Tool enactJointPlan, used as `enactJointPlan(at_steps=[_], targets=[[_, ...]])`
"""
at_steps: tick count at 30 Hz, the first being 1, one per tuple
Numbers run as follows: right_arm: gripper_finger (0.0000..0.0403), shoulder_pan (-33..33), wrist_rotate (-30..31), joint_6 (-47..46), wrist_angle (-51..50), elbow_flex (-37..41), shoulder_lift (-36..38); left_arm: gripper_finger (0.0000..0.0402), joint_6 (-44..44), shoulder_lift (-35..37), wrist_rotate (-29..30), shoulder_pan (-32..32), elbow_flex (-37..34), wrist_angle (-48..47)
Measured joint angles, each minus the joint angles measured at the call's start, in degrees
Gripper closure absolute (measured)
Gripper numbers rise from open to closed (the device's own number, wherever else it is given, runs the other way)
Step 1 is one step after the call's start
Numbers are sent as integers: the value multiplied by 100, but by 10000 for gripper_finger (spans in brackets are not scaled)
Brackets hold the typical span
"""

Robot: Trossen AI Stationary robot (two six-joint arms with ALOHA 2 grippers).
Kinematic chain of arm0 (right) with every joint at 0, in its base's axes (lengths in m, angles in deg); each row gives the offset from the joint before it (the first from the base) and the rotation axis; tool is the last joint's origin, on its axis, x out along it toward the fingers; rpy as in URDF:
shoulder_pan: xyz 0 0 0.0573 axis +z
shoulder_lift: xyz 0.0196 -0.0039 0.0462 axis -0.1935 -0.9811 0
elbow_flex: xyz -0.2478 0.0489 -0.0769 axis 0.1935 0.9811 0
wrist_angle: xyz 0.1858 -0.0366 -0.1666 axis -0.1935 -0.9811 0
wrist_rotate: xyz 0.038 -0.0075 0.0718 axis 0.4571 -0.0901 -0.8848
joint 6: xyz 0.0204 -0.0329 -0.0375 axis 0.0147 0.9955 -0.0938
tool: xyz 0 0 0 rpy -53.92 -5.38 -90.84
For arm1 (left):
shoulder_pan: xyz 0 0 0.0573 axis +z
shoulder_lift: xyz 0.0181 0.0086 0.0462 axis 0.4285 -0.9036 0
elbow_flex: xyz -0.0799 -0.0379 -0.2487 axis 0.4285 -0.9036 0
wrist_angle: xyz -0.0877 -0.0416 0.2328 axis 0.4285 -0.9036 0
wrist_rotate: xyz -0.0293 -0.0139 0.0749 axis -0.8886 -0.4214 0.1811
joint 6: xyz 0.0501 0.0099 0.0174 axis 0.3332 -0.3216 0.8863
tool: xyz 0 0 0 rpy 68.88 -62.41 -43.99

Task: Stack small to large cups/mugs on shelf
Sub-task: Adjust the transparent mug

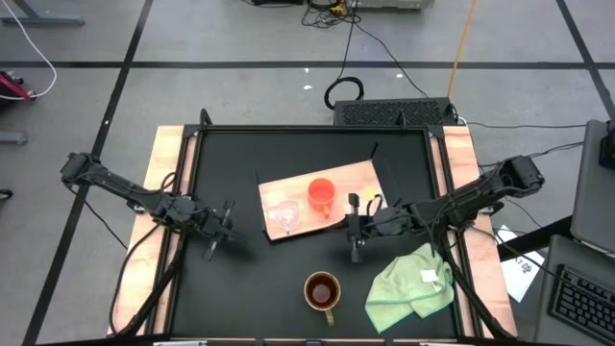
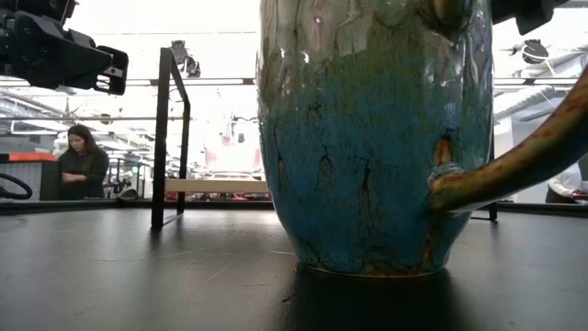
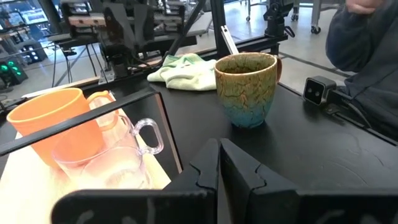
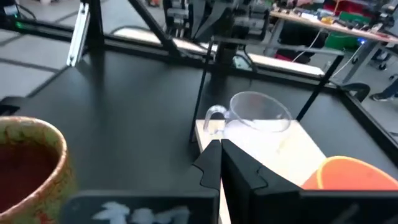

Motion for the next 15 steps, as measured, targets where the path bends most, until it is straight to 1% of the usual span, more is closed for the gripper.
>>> enactJointPlan(at_steps=[3, 6, 8, 15], targets=[[403, 3, -36, -2, -3, -138, -245, 383, -10, 0, 13, 0, 0, 26], [403, -1, -449, 4, 4, -388, -540, 383, -35, -2, 14, 0, 0, 32], [403, -10, -573, 39, -15, -578, -749, 383, -70, 0, 14, 0, 0, 31], [403, -68, -605, 132, -82, -1095, -1179, 383, -44, 0, 14, -2, 0, 29]])
